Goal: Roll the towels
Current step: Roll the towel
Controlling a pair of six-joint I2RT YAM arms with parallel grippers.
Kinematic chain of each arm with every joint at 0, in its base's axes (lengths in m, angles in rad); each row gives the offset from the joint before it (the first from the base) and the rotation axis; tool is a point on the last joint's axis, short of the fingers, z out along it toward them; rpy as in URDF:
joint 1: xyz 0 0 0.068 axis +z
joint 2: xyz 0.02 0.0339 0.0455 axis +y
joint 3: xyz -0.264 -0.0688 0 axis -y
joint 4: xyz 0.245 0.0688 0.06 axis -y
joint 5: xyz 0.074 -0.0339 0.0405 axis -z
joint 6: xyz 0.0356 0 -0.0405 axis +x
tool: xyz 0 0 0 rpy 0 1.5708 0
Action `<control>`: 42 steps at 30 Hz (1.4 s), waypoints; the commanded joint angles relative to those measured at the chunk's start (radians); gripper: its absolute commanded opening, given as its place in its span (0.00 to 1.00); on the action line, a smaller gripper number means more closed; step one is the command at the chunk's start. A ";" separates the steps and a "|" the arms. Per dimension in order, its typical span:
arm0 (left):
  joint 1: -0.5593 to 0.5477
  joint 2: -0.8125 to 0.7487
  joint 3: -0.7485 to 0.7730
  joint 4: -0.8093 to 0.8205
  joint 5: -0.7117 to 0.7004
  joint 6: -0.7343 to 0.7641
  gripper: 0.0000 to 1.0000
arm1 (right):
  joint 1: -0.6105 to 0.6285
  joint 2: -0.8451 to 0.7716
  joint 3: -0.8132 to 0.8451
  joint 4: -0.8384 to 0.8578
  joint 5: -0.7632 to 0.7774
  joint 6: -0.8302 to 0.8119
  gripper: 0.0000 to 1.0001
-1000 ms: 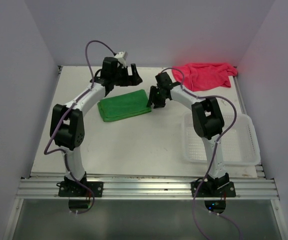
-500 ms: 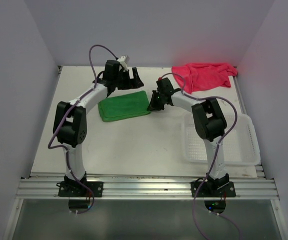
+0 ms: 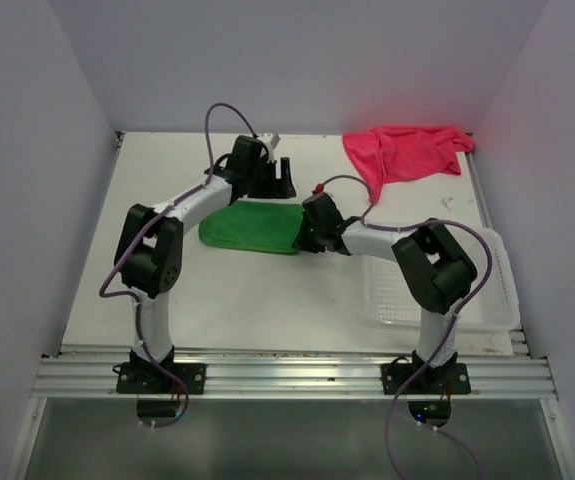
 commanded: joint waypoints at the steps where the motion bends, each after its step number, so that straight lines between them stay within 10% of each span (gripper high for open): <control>1: -0.036 0.019 0.007 -0.015 -0.029 0.025 0.78 | 0.001 -0.057 -0.093 0.073 0.116 0.054 0.00; 42: -0.179 0.404 0.331 -0.262 -0.317 0.062 0.40 | 0.007 -0.111 -0.179 0.161 0.113 0.060 0.00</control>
